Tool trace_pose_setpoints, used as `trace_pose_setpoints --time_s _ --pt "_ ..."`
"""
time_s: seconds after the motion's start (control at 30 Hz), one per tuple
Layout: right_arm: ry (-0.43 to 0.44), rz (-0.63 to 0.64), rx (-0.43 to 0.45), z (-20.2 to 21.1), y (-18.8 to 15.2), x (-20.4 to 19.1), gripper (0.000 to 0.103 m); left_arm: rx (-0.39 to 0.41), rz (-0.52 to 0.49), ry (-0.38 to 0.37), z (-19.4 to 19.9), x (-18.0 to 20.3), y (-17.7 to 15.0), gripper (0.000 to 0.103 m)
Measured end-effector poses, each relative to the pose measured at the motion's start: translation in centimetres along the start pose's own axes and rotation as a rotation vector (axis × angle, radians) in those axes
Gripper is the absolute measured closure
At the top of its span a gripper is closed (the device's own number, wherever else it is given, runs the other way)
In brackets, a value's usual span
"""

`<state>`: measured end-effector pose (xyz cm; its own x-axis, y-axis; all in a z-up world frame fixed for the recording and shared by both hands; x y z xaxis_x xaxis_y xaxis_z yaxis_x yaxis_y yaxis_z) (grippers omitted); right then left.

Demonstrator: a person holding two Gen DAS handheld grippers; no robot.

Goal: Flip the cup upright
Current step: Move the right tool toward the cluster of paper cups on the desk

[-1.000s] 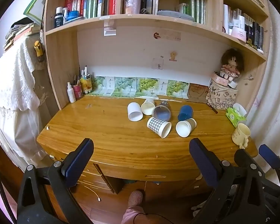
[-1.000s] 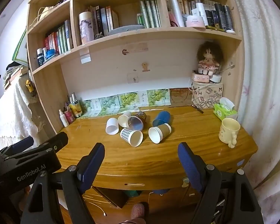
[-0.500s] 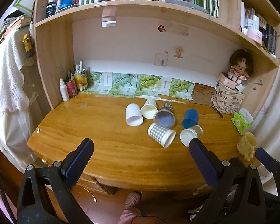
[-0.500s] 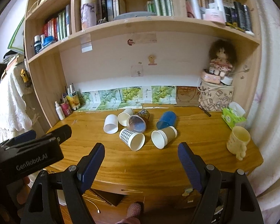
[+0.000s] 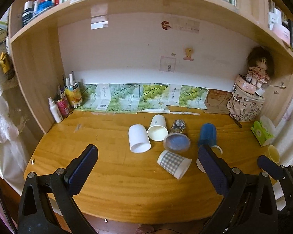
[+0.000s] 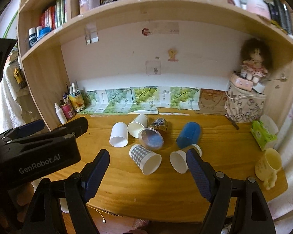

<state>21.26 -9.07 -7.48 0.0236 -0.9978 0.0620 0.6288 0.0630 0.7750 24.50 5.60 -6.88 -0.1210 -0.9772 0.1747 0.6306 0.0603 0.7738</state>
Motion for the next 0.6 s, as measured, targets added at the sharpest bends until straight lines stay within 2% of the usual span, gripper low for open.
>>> trace_pose_setpoints --time_s 0.3,0.6 --pt "0.005 0.047 -0.046 -4.1 2.7 -1.7 0.022 -0.041 0.028 -0.044 -3.9 -1.2 2.6 0.001" --pt "-0.005 0.156 -0.058 -7.7 5.4 -2.9 0.022 -0.073 0.042 -0.081 -7.4 -2.0 4.7 0.001"
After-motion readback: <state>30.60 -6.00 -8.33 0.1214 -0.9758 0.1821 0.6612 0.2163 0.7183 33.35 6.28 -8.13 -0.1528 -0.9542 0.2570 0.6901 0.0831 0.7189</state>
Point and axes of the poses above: each gripper's, at about its wrist camera, not at the fingertips, and z roughly against the way its jaws point, x to its right, y to its top, the point moved 8 cm from there along -z, roughly the way its jaws point, and after that the axes turned 12 degrees about -y, right-handed, at the moved point
